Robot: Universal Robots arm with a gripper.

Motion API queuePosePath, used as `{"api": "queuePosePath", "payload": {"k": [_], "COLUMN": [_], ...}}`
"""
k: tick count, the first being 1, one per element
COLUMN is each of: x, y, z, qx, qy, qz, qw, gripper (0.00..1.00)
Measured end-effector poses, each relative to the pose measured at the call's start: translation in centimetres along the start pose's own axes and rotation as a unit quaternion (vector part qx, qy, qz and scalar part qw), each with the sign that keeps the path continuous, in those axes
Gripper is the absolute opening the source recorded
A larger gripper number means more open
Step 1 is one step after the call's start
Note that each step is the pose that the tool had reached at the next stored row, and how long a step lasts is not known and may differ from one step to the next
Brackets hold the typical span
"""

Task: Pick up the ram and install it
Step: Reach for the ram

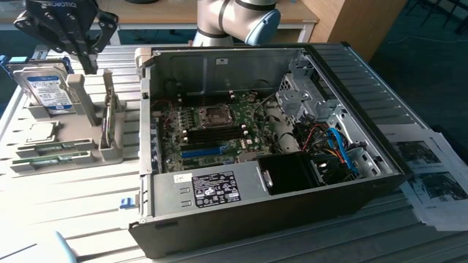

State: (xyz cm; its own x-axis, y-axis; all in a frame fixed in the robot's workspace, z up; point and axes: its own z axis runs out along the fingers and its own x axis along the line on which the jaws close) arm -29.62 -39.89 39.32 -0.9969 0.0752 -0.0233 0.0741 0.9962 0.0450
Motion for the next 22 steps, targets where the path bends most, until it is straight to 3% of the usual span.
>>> {"api": "queuePosePath", "payload": {"k": [22], "x": [6.6], "y": [-0.49], "z": [-0.18], "qx": [0.0], "qy": [0.0], "qz": [0.0], "qw": [1.0], "gripper": [0.1]}}
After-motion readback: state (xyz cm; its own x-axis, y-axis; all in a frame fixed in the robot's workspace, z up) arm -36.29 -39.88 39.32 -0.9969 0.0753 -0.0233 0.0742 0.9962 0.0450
